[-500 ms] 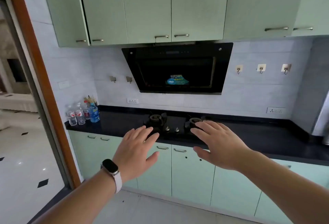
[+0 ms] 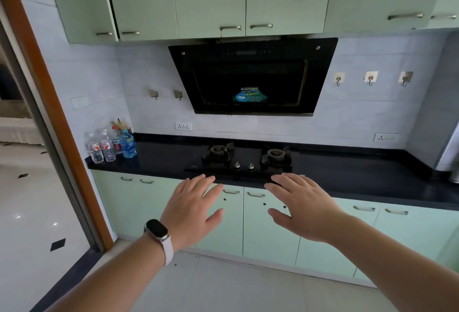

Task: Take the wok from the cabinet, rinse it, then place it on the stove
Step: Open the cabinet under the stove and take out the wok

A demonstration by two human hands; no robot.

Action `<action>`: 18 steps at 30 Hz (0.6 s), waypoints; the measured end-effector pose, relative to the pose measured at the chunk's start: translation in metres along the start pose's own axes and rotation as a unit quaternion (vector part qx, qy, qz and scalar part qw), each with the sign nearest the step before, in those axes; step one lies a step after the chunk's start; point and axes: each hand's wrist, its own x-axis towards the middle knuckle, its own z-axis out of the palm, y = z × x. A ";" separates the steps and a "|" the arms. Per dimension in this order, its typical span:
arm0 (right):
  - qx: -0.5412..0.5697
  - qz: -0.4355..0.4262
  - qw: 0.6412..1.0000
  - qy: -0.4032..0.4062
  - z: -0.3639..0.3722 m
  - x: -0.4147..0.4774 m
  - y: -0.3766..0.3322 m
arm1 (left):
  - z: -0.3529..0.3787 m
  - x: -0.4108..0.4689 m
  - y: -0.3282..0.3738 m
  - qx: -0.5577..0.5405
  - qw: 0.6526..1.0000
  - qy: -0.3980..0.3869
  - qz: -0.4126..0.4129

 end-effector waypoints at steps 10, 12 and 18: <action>0.002 0.019 0.998 -0.054 0.028 0.011 -0.009 | 0.033 -0.001 -0.019 -0.019 0.999 -0.028 0.001; 0.006 0.019 0.998 -0.065 0.036 0.016 -0.008 | 0.042 0.003 -0.022 -0.025 0.999 -0.035 0.000; 0.035 0.020 0.995 -0.093 0.074 0.037 0.009 | 0.083 0.022 -0.027 -0.040 0.997 -0.060 0.006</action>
